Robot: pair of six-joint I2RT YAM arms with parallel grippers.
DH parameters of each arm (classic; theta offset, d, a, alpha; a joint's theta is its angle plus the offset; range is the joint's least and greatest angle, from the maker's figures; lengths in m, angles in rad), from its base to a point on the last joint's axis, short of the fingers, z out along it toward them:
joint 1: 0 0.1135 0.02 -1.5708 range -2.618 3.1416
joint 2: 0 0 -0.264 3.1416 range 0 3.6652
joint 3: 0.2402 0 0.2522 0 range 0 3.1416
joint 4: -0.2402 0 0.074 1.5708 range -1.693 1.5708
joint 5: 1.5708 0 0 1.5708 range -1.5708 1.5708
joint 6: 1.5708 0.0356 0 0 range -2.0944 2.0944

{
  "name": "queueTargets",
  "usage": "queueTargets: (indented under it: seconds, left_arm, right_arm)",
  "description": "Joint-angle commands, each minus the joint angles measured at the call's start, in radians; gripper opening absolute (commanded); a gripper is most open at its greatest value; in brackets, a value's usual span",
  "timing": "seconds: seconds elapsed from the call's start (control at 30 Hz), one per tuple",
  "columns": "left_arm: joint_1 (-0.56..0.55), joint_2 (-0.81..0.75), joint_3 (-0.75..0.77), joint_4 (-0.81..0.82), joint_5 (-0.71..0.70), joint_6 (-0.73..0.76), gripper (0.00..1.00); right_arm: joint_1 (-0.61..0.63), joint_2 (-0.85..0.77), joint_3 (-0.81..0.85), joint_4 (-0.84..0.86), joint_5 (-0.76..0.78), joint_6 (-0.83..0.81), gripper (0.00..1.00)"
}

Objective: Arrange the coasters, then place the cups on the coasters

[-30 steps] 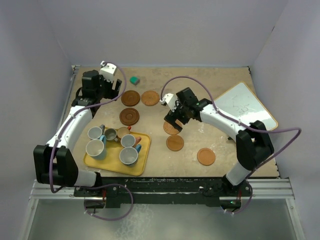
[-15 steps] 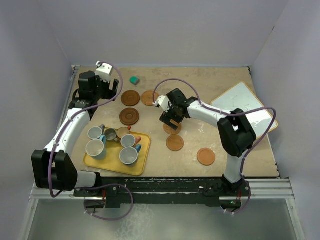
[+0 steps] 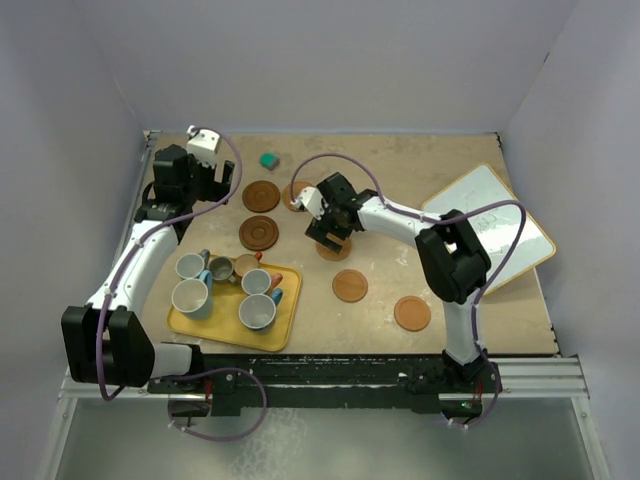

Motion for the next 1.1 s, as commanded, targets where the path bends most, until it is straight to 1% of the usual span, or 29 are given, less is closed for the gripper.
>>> queueTargets:
  seconds: [0.0,0.4,0.77,0.93,1.07]
  left_arm:
    - [0.014,-0.039,-0.004,0.035,-0.023,0.001,0.92]
    - [0.025,-0.059,-0.008,0.03,-0.036,0.006,0.92]
    - [0.029,-0.061,-0.015,0.029,-0.032,0.008,0.92]
    - [0.03,-0.062,-0.019,0.035,-0.032,0.008,0.92]
    - [0.031,-0.059,-0.021,0.036,-0.032,0.009,0.92]
  right_arm:
    - [0.022,0.057,0.076,0.025,0.017,0.01,0.94]
    - [0.066,0.19,0.256,0.029,0.018,0.055,0.94]
    - [0.087,0.277,0.388,0.009,0.011,0.076,0.94]
    - [0.093,0.301,0.421,-0.005,0.007,0.085,0.94]
    - [0.094,0.267,0.399,-0.021,0.008,0.085,0.94]
